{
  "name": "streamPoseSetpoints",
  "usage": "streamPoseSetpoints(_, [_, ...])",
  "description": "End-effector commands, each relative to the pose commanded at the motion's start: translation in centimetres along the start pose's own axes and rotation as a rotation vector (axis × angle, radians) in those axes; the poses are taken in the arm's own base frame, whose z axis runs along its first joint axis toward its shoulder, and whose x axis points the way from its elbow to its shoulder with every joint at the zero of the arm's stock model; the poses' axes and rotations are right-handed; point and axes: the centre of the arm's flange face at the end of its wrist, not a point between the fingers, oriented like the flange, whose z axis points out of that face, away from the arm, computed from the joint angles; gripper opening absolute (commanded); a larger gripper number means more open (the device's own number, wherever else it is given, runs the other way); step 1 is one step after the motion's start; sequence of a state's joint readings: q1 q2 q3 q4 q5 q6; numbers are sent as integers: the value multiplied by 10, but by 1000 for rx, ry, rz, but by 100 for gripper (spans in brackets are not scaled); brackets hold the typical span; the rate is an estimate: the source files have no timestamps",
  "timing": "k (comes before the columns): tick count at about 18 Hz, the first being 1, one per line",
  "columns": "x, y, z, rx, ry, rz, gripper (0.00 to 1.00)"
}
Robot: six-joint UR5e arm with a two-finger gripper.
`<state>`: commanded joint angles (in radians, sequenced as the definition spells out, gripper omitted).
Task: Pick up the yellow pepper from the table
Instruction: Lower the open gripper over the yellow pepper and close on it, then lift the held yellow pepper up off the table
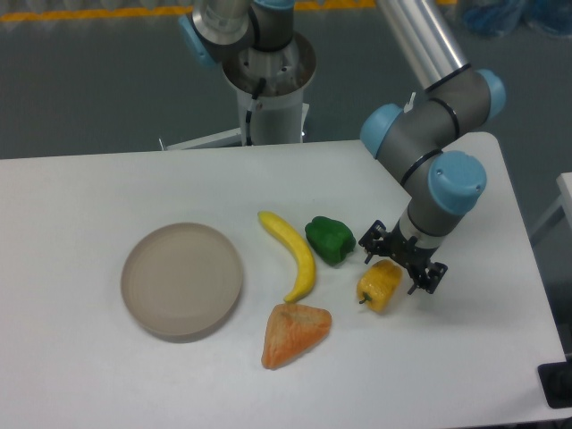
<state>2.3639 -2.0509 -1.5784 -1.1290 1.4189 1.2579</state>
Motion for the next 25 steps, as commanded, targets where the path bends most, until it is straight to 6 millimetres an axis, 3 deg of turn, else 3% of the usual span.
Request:
streamPoseSetpoints(1, [1, 1, 3, -3, 5, -1, 100])
streamPoseSetpoints(2, [3, 2, 6, -4, 13, -2, 91])
streamPoseSetpoints(4, [3, 2, 5, -8, 10, -2, 49])
streamPoseSetpoints(7, [1, 1, -7, -6, -12, 0, 16])
streamPoseSetpoints(8, [-1, 2, -11, -5, -18, -2, 13])
streamPoseSetpoints(11, [-4, 9, -49, 11, -73, -12, 11])
streamPoseSetpoints(16, [-9, 44, -124, 36, -175, -35, 10])
streamPoseSetpoints(20, [-21, 68, -175, -166, -154, 23, 5])
streamPoseSetpoints(22, [-26, 79, -194, -174, -134, 68, 8])
streamPoseSetpoints(25, [-28, 80, -197, -173, -135, 117, 9])
